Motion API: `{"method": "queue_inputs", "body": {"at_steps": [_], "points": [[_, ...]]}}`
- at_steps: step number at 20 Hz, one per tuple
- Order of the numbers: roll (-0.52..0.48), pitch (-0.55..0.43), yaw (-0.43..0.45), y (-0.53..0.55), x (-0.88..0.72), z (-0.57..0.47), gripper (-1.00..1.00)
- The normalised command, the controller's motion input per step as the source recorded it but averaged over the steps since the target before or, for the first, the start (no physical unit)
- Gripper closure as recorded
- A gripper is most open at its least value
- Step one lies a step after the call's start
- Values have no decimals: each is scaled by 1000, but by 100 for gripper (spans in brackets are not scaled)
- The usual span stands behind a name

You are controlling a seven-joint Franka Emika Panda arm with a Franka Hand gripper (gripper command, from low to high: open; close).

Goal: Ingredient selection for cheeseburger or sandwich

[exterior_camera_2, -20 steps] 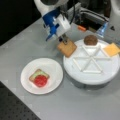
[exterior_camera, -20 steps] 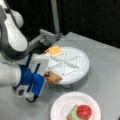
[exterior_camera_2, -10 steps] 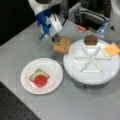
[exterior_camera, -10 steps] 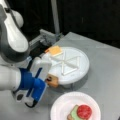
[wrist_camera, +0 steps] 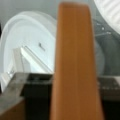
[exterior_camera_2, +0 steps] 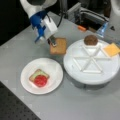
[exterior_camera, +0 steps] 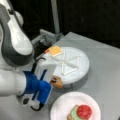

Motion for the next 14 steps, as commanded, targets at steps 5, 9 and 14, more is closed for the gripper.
{"method": "queue_inputs", "body": {"at_steps": [5,9,14], "points": [[-7,223,389,-345,365,106,100],[40,212,342,-410,387,40,100],[108,191,290,-342,341,22,100]]}}
